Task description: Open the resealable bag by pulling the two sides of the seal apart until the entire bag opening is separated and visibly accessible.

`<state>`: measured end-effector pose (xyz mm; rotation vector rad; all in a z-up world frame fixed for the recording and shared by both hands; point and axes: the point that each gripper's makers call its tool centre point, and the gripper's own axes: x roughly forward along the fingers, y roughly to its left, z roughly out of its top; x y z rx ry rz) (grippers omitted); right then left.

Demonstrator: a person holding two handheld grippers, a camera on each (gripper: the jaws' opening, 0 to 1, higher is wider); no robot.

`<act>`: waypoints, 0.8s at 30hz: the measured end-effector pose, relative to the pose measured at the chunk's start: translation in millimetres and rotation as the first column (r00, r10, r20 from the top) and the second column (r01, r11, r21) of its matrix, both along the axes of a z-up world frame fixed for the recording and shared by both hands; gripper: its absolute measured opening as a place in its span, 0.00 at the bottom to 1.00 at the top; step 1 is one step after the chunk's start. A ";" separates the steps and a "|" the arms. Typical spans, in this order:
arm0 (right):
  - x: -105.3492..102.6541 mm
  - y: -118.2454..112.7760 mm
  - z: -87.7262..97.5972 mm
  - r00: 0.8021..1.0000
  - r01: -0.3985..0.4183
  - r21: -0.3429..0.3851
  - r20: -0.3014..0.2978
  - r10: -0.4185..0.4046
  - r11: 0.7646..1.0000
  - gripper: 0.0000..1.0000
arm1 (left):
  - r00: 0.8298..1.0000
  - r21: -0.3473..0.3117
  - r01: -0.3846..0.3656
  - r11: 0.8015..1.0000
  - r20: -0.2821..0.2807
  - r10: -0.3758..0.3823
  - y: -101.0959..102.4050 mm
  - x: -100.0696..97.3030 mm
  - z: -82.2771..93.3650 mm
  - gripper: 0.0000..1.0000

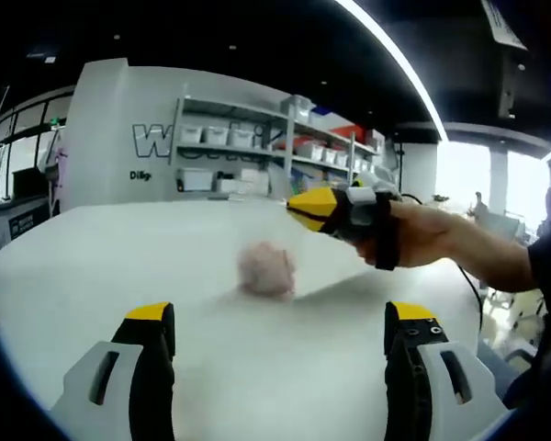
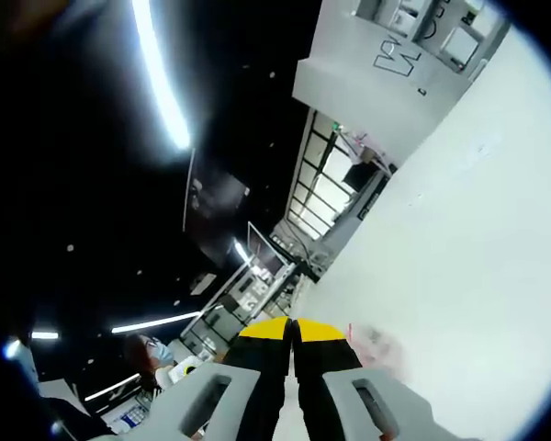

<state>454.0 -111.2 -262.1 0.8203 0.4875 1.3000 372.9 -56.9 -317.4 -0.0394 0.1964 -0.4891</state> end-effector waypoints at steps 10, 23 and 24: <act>-2.1 0.3 -1.4 1.000 -0.001 0.001 -0.002 0.001 1.000 0.00 | 1.000 0.004 0.013 1.000 0.001 -0.013 -10.9 18.1 -0.7 0.93; 0.5 -0.7 -1.2 1.000 0.000 0.005 -0.009 0.000 1.000 0.00 | 1.000 0.007 0.015 1.000 0.005 -0.015 -15.4 40.1 -0.2 0.91; 1.8 -0.5 -0.2 1.000 0.003 0.004 -0.008 -0.002 1.000 0.00 | 1.000 0.007 0.016 1.000 0.005 -0.016 -16.2 40.9 -1.0 0.91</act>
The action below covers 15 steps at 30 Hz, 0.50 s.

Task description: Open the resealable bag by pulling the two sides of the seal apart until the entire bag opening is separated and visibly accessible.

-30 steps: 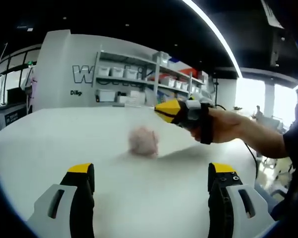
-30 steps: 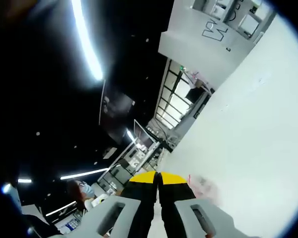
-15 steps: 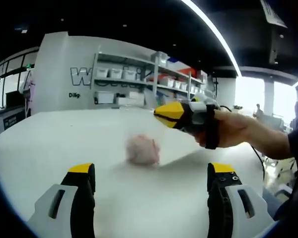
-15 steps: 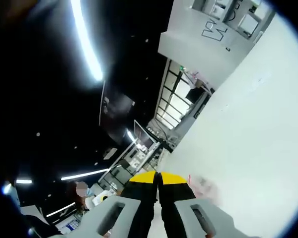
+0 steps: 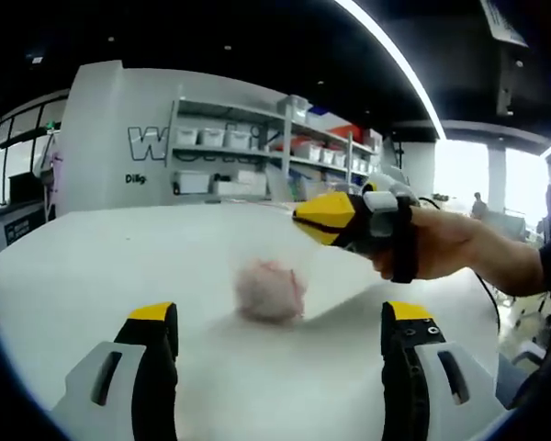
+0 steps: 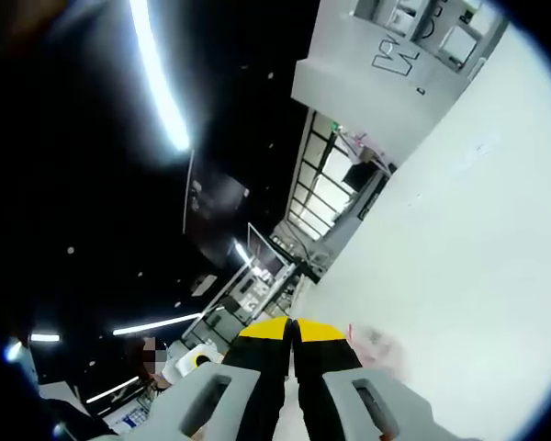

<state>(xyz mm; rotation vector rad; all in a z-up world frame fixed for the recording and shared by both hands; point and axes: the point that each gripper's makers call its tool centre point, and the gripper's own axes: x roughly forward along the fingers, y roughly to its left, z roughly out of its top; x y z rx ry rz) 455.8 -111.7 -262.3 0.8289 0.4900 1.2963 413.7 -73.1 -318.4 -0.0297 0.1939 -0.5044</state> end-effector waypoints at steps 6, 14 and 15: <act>1.3 0.7 -0.9 1.000 -0.003 0.002 -0.003 0.003 1.000 0.00 | 1.000 0.003 0.005 1.000 0.004 -0.006 -4.3 4.1 -0.9 0.91; 1.4 1.4 -0.6 1.000 -0.002 0.004 -0.005 0.002 1.000 0.00 | 1.000 0.014 0.018 1.000 0.006 -0.018 -9.9 9.5 0.9 0.90; 1.2 1.4 -1.1 1.000 -0.002 0.003 -0.006 0.002 1.000 0.00 | 1.000 0.016 0.020 1.000 0.006 -0.020 -10.5 10.0 0.8 0.90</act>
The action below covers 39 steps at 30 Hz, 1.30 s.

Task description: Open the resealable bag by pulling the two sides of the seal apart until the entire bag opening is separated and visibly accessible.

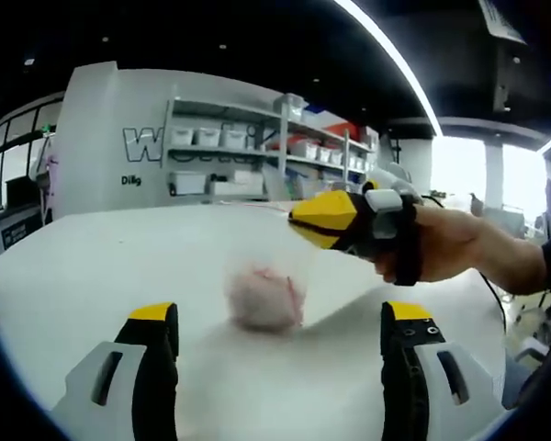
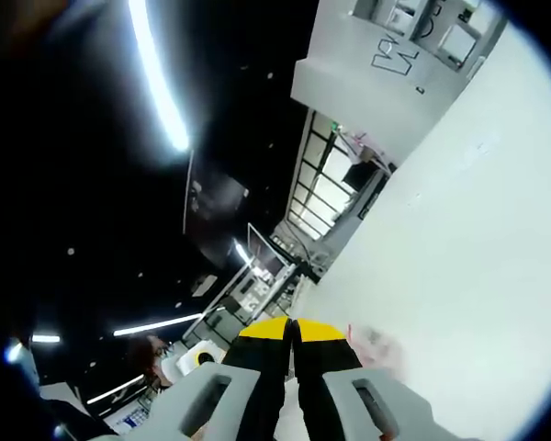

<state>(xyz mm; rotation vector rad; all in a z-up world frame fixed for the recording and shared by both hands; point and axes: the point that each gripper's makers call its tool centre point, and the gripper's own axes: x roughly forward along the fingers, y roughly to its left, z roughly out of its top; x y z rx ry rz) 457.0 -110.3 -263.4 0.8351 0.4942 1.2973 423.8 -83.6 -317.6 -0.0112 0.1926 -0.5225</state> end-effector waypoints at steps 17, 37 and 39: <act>1.5 -1.3 -0.3 1.000 0.004 0.007 -0.008 -0.004 1.000 0.00 | 1.000 0.021 0.003 1.000 -0.008 -0.003 -3.7 13.1 -3.8 0.89; -0.8 -1.5 -0.1 1.000 0.005 0.011 -0.011 -0.005 1.000 0.00 | 1.000 0.020 0.008 1.000 -0.002 -0.008 -7.8 20.7 -5.0 0.88; -0.1 -1.2 0.1 1.000 0.004 0.011 -0.012 -0.004 1.000 0.00 | 1.000 0.021 0.005 1.000 -0.002 -0.005 -7.6 21.6 -4.9 0.87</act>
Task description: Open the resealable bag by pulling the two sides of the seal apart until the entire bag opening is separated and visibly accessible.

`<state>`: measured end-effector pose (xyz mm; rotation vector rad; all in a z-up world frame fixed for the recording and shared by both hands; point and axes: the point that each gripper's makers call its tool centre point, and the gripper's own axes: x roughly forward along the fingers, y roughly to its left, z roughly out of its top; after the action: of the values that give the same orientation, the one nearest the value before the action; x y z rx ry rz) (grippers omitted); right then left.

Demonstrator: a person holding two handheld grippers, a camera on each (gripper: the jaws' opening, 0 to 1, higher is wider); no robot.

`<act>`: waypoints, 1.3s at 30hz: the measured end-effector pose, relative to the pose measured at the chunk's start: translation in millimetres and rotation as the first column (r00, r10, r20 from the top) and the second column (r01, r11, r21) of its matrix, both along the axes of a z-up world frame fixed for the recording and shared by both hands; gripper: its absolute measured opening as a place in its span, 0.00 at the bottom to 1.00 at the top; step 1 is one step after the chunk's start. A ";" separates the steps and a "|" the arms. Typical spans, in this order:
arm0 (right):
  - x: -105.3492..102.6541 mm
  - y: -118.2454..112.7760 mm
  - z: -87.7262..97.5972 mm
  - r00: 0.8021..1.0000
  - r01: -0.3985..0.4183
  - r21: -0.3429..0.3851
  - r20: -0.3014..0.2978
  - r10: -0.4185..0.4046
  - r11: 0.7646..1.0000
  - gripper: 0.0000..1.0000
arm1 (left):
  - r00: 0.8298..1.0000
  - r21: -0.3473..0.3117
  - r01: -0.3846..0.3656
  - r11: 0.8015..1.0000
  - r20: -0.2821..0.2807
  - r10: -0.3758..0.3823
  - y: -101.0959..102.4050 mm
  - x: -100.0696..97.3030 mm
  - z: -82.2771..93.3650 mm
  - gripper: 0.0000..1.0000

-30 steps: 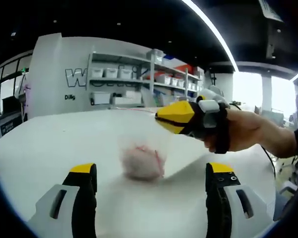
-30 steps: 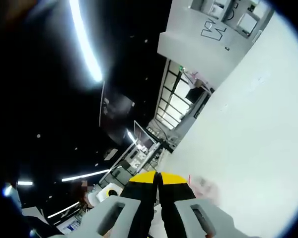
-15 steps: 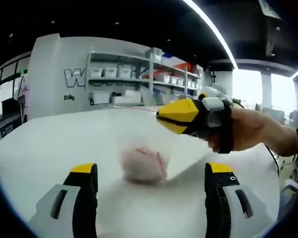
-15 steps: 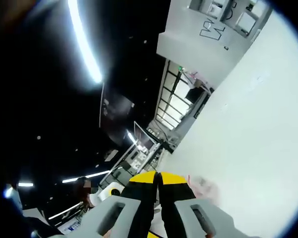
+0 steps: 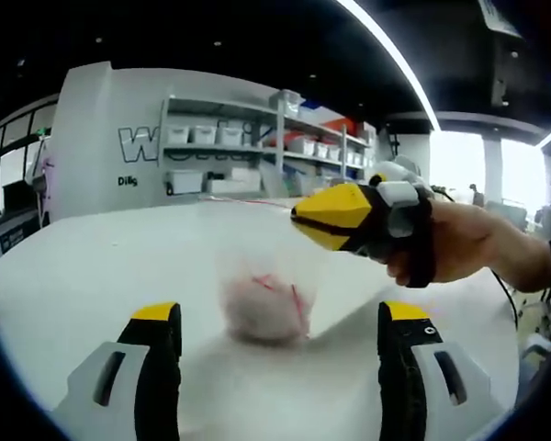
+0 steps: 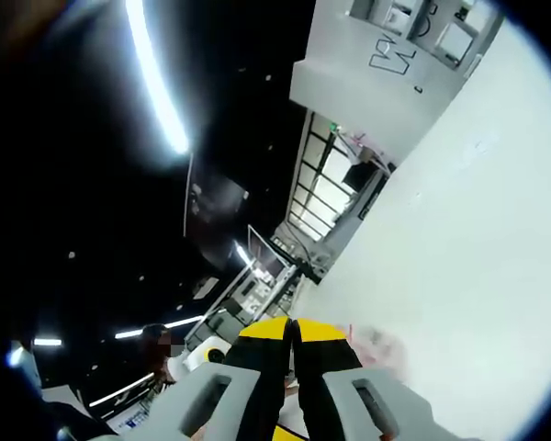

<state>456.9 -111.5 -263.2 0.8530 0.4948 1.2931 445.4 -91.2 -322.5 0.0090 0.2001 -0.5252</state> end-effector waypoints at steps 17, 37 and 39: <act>1.5 0.3 -0.6 1.000 0.001 -0.001 -0.002 -0.001 1.000 0.00 | 1.000 0.021 0.007 1.000 -0.001 -0.007 -2.7 8.7 -3.4 0.81; 1.3 1.4 -0.3 1.000 0.000 0.004 -0.006 0.000 1.000 0.00 | 1.000 0.037 0.007 0.999 0.014 -0.007 -5.0 19.7 -2.8 0.70; 0.9 1.2 -0.2 1.000 0.001 0.006 -0.008 -0.001 1.000 0.00 | 1.000 0.040 0.010 0.999 0.014 -0.011 -5.8 21.4 -3.6 0.69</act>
<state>457.7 -110.4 -263.4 0.8632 0.4971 1.2915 466.8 -97.0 -326.0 0.0529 0.1967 -0.5311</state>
